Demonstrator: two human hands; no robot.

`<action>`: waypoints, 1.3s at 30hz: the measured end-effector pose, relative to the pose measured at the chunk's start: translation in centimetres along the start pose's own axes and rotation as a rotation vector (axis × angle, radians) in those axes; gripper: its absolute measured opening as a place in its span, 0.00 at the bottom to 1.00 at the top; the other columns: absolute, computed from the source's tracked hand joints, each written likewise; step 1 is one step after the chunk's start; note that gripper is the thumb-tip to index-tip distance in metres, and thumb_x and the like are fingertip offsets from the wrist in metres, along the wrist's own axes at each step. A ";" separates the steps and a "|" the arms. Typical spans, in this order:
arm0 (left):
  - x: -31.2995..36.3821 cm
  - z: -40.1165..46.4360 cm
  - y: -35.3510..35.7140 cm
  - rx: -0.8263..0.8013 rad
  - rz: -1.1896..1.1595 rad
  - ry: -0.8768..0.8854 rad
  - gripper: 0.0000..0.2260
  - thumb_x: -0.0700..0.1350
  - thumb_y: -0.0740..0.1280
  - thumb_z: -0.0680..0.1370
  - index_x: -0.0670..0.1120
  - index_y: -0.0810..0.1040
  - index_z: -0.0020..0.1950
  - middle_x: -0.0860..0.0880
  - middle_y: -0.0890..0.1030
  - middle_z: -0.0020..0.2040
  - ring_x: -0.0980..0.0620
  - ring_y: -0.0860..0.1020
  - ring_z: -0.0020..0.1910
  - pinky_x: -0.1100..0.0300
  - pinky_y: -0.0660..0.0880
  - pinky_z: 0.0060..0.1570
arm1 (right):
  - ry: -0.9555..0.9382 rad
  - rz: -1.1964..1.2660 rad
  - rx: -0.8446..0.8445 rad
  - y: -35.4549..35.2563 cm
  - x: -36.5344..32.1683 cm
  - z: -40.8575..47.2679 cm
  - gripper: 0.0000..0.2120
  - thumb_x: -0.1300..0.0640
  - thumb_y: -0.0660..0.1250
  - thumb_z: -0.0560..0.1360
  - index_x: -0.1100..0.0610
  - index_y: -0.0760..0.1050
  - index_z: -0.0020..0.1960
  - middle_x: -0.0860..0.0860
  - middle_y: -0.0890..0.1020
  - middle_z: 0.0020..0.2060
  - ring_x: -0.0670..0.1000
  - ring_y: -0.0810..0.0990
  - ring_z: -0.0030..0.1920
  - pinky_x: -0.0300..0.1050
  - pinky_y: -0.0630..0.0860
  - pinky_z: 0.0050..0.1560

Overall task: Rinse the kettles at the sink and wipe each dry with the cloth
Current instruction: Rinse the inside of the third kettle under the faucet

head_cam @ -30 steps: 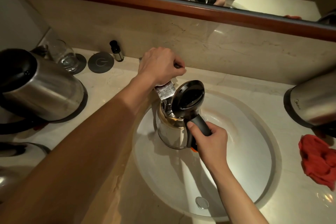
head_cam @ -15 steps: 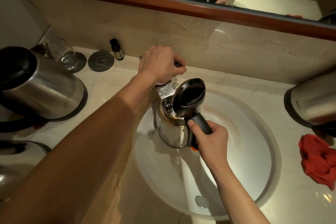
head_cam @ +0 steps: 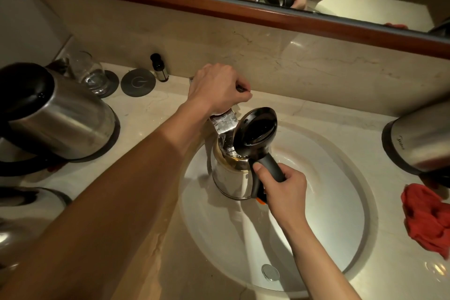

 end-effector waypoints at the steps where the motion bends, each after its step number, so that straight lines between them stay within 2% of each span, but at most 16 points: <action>1: 0.0 0.0 0.0 0.000 0.001 0.000 0.09 0.59 0.68 0.76 0.59 0.85 0.51 0.57 0.86 0.48 0.51 0.81 0.49 0.55 0.74 0.54 | 0.003 0.003 0.003 0.0 0.0 0.0 0.26 0.58 0.77 0.75 0.44 0.74 0.22 0.44 0.70 0.19 0.47 0.68 0.24 0.47 0.68 0.35; 15: -0.1 0.0 0.2 0.005 0.007 -0.006 0.09 0.59 0.68 0.75 0.60 0.85 0.50 0.58 0.86 0.47 0.51 0.81 0.49 0.55 0.75 0.54 | -0.011 0.002 0.023 0.0 0.5 0.2 0.26 0.57 0.77 0.75 0.45 0.73 0.22 0.44 0.69 0.20 0.48 0.67 0.26 0.48 0.68 0.36; 17: 0.0 0.0 0.2 0.006 0.010 -0.003 0.09 0.59 0.68 0.75 0.60 0.85 0.50 0.58 0.86 0.47 0.51 0.81 0.49 0.55 0.74 0.54 | -0.003 0.009 0.025 0.0 0.7 0.2 0.24 0.54 0.78 0.73 0.46 0.73 0.22 0.44 0.69 0.20 0.50 0.68 0.27 0.49 0.68 0.36; 21: 0.0 0.0 0.1 0.006 0.011 -0.006 0.09 0.59 0.68 0.75 0.60 0.85 0.50 0.57 0.86 0.47 0.50 0.81 0.49 0.55 0.74 0.52 | 0.027 0.030 0.019 0.0 0.9 0.2 0.19 0.40 0.74 0.65 0.49 0.72 0.24 0.46 0.68 0.21 0.53 0.68 0.28 0.51 0.69 0.35; 26: 0.0 0.0 0.0 0.004 0.014 -0.005 0.09 0.59 0.67 0.75 0.60 0.85 0.51 0.58 0.86 0.47 0.51 0.81 0.50 0.56 0.74 0.51 | 0.024 0.012 0.017 0.0 1.0 0.4 0.20 0.39 0.74 0.64 0.50 0.71 0.24 0.46 0.68 0.21 0.53 0.67 0.28 0.51 0.69 0.35; 28: 0.0 0.0 0.0 0.005 0.010 -0.004 0.10 0.59 0.67 0.75 0.60 0.85 0.51 0.58 0.86 0.48 0.51 0.81 0.50 0.55 0.74 0.53 | 0.020 0.018 0.014 0.0 0.9 0.4 0.20 0.40 0.74 0.64 0.49 0.71 0.24 0.47 0.68 0.21 0.52 0.68 0.28 0.51 0.69 0.35; 32: -0.1 -0.1 0.2 -0.008 0.001 -0.018 0.10 0.60 0.67 0.75 0.60 0.85 0.50 0.58 0.86 0.47 0.50 0.81 0.49 0.54 0.76 0.52 | 0.003 0.000 0.014 -0.1 1.0 0.5 0.23 0.52 0.78 0.72 0.47 0.72 0.23 0.45 0.69 0.20 0.52 0.68 0.27 0.50 0.69 0.36; 36: 0.0 -0.1 0.0 -0.011 0.008 -0.017 0.10 0.59 0.67 0.75 0.60 0.85 0.50 0.57 0.86 0.47 0.50 0.81 0.48 0.54 0.76 0.51 | 0.008 0.023 0.020 0.0 0.9 0.5 0.19 0.42 0.75 0.66 0.48 0.73 0.24 0.46 0.70 0.21 0.53 0.69 0.28 0.51 0.70 0.35; 39: 0.0 -0.1 -0.1 -0.014 0.006 -0.014 0.10 0.59 0.67 0.75 0.59 0.85 0.50 0.57 0.86 0.47 0.50 0.81 0.49 0.54 0.75 0.54 | -0.010 0.016 0.020 0.0 0.9 0.4 0.21 0.51 0.78 0.72 0.47 0.74 0.23 0.45 0.70 0.20 0.52 0.69 0.28 0.51 0.71 0.36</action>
Point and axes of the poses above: each hand's wrist, its own z-axis towards the middle knuckle, its own y-axis out of the palm, x = y × z, the point moved 5 cm from there along z, towards the middle knuckle
